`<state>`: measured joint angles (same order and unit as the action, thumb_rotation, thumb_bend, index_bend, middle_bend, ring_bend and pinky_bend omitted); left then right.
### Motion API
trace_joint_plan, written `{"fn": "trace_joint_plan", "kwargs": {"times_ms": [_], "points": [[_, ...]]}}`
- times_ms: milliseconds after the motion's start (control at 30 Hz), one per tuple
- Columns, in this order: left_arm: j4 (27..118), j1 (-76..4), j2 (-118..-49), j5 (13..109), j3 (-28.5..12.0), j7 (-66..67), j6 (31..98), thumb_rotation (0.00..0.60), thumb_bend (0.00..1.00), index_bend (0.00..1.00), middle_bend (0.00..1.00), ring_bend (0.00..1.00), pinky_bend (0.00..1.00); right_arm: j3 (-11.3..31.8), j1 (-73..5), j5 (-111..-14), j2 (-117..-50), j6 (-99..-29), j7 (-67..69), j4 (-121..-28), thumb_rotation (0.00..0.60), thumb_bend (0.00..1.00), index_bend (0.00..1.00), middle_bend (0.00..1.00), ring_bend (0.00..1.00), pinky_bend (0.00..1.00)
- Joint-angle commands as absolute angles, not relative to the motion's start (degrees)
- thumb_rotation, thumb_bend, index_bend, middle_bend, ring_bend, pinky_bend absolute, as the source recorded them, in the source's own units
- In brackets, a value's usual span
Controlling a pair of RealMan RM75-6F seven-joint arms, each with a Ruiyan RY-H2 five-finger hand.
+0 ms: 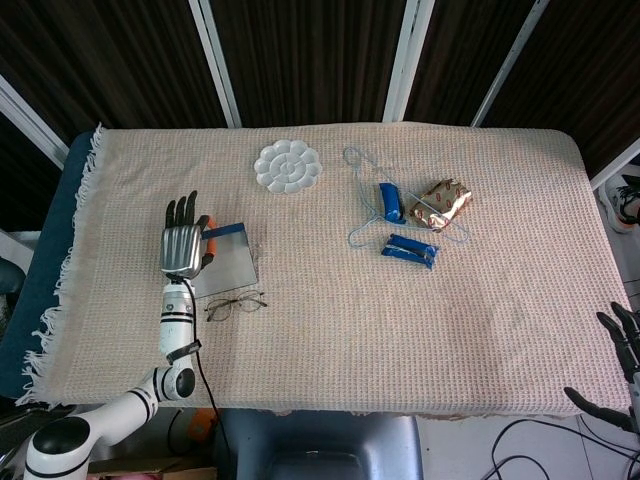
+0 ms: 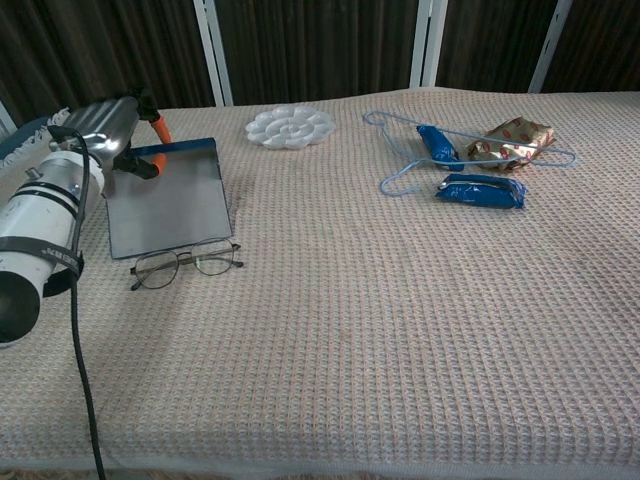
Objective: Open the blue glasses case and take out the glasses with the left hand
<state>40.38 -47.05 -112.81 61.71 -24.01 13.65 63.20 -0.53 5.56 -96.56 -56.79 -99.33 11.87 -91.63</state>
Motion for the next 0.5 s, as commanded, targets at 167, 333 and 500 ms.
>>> {"fn": "trace_joint_plan", "kwargs": {"times_ms": [167,333,500], "points": [[34.79,-48.58,-114.42,58.81,-24.68,13.20,56.23,0.600,0.43,0.18,0.00,0.00,0.00,-0.17,5.22,-95.76,-56.74,-98.47,11.55,-91.94,0.600,0.13,0.00,0.00,0.00,0.00],[38.41,-47.42,-112.21,57.36,-24.58,14.81,54.09,0.600,0.41,0.00,0.00,0.00,0.00,-0.15,4.91,-95.68,-56.95,-97.73,10.46,-92.28,0.600,0.13,0.00,0.00,0.00,0.00],[52.92,-42.79,-104.61,55.47,-22.77,20.17,54.24,0.600,0.41,0.00,0.00,0.00,0.00,-0.23,4.71,-95.82,-57.24,-97.21,9.39,-92.59,0.600,0.13,0.00,0.00,0.00,0.00]]}}
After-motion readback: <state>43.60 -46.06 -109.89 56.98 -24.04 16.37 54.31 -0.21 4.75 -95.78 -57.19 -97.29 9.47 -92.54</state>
